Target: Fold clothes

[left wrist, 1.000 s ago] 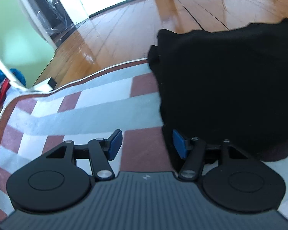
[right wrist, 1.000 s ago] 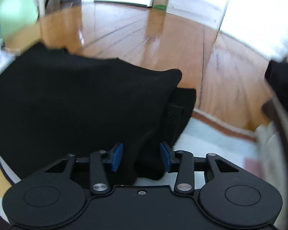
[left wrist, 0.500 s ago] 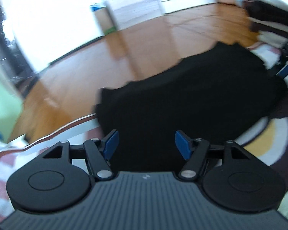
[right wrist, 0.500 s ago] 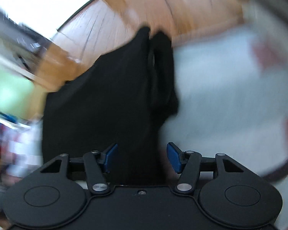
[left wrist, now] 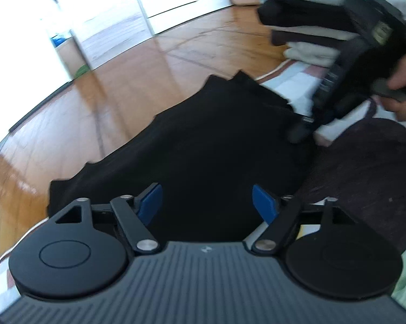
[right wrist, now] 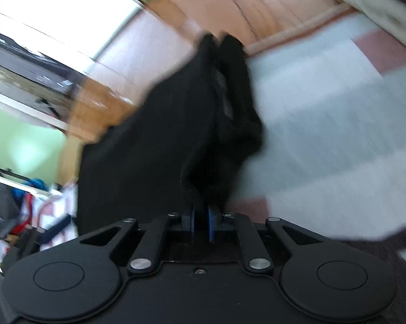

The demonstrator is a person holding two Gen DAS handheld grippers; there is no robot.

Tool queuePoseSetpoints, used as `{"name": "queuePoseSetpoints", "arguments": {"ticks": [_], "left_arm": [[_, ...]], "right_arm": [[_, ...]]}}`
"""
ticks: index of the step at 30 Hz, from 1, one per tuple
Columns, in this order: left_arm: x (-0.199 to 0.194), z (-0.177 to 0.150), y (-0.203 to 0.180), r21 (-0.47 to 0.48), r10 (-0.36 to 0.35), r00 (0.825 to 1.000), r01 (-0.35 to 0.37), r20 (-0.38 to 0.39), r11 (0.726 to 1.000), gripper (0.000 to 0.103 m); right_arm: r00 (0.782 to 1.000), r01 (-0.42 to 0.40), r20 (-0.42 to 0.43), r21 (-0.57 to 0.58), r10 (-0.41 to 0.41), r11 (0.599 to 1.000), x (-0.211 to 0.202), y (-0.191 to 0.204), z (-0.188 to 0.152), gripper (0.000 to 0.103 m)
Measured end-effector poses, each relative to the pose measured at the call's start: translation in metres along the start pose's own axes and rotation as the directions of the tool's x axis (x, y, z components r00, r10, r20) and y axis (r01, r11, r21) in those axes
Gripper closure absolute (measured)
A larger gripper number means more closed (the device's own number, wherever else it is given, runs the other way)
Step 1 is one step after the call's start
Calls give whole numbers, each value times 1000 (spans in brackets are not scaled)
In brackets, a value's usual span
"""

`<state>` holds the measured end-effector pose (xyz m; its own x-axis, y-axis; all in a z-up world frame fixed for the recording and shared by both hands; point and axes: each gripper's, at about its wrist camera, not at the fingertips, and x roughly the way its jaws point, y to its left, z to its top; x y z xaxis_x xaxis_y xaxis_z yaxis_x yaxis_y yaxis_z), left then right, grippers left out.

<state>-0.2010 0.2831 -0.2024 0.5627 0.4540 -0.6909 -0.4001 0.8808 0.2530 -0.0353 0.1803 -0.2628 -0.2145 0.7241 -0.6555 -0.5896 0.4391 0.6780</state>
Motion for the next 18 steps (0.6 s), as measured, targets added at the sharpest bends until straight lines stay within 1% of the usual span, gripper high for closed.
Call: {"name": "queuePoseSetpoints", "arguments": {"ticks": [3,5,8,9,10,11,12,13,14,15,16,17,18], "left_arm": [[9,11,-13,28,-59,998,59,10,998,17],[15,18,-21,47,-98,995,97,15,994,16],[33,28,-26,31,-97,995,96,35,995,16],[40,31,-27,23,-94,995,93,43,995,37],[46,34,-28,15,-91,995,90,50,996,62],[50,36,-24,-19,-96,994,97,51,995,91],[53,37,-17,-68,-106,993,109,49,992,91],[55,38,-10,-118,-115,992,120,48,986,91],[58,40,-3,-167,-125,991,131,47,977,92],[58,39,1,-181,-111,992,119,51,976,92],[56,37,5,-183,-96,994,104,54,978,92],[53,35,10,-187,-86,995,95,56,978,92],[50,33,14,-191,-93,994,103,62,976,92]], "right_arm": [[991,-116,66,-43,118,992,-12,15,5,91],[983,-165,76,-40,168,985,-16,16,10,91],[974,-215,67,-19,216,976,-18,10,14,91],[971,-228,68,-11,229,974,-17,6,15,91],[967,-246,69,-5,246,969,-16,2,16,91],[963,-263,69,6,262,965,-15,-4,17,90],[960,-274,74,26,272,961,-15,-11,18,85],[960,-271,97,74,264,960,-15,-20,19,84],[959,-269,121,119,255,956,-16,-29,20,77],[957,-269,151,157,246,950,-19,-36,23,59],[955,-269,180,194,235,943,-21,-42,26,48],[953,-268,204,223,223,937,-23,-48,28,33],[954,-259,215,232,210,938,-23,-51,29,31]]}}
